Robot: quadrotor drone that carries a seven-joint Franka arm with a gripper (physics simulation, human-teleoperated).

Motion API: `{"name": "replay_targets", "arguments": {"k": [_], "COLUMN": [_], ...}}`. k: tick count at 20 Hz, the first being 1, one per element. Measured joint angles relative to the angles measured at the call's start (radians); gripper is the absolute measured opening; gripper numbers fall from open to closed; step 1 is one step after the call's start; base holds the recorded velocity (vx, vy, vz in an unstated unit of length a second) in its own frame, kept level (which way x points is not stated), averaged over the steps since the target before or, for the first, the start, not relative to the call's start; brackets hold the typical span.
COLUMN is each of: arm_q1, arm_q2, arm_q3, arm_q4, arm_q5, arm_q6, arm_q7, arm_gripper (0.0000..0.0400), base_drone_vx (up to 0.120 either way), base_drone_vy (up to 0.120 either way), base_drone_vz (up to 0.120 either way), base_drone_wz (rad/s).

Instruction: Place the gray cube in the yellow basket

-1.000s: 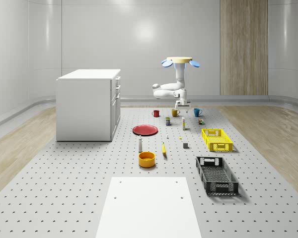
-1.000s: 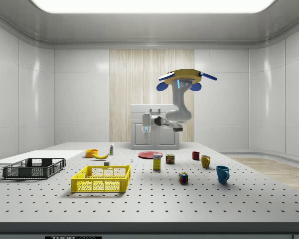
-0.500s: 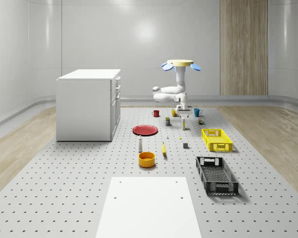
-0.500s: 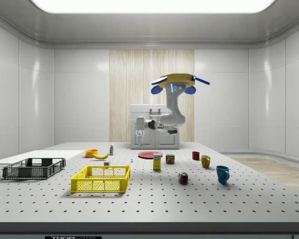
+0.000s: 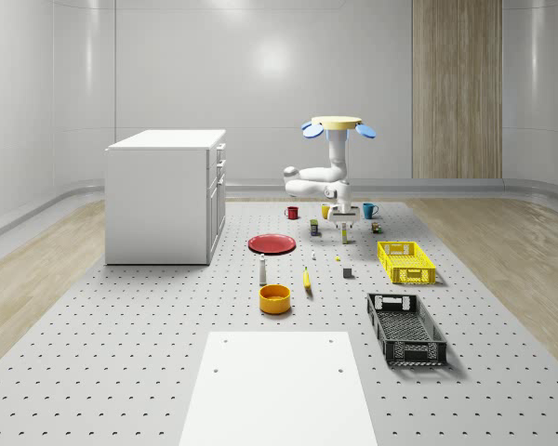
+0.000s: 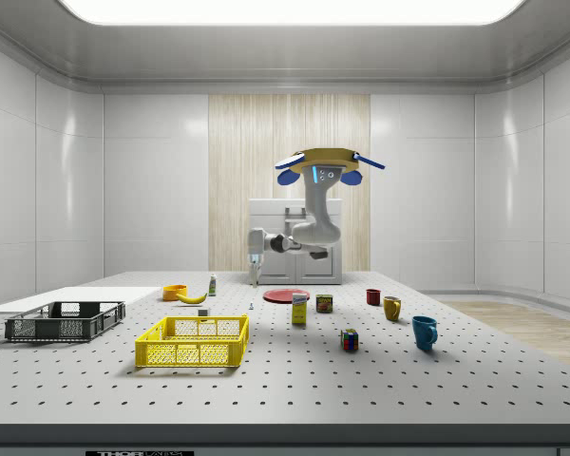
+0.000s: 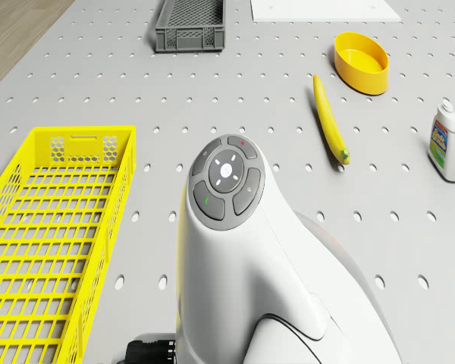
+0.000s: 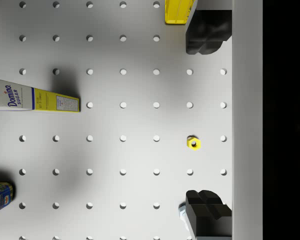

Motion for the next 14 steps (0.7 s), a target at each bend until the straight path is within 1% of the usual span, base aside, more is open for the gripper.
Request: {"name": "replay_targets", "arguments": {"k": [8, 10, 11, 14], "arm_q1": [-0.005, -0.006, -0.006, -0.008], "arm_q2": [-0.019, -0.024, -0.026, -0.033], "arm_q3": [0.003, 0.004, 0.005, 0.006], "arm_q4": [0.001, 0.001, 0.001, 0.002], "arm_q5": [0.008, 0.01, 0.011, 0.014], "arm_q6": [0.018, 0.022, 0.025, 0.031], "arm_q7": [0.004, 0.005, 0.005, 0.006], "arm_gripper": [0.04, 0.04, 0.04, 0.04], "base_drone_vx": [0.12, 0.12, 0.12, 0.12], "base_drone_vy": [0.0, -0.12, -0.12, 0.0], "base_drone_vz": [-0.12, -0.12, -0.04, 0.0], "base_drone_wz": [0.0, 0.0, 0.0, 0.0]}}
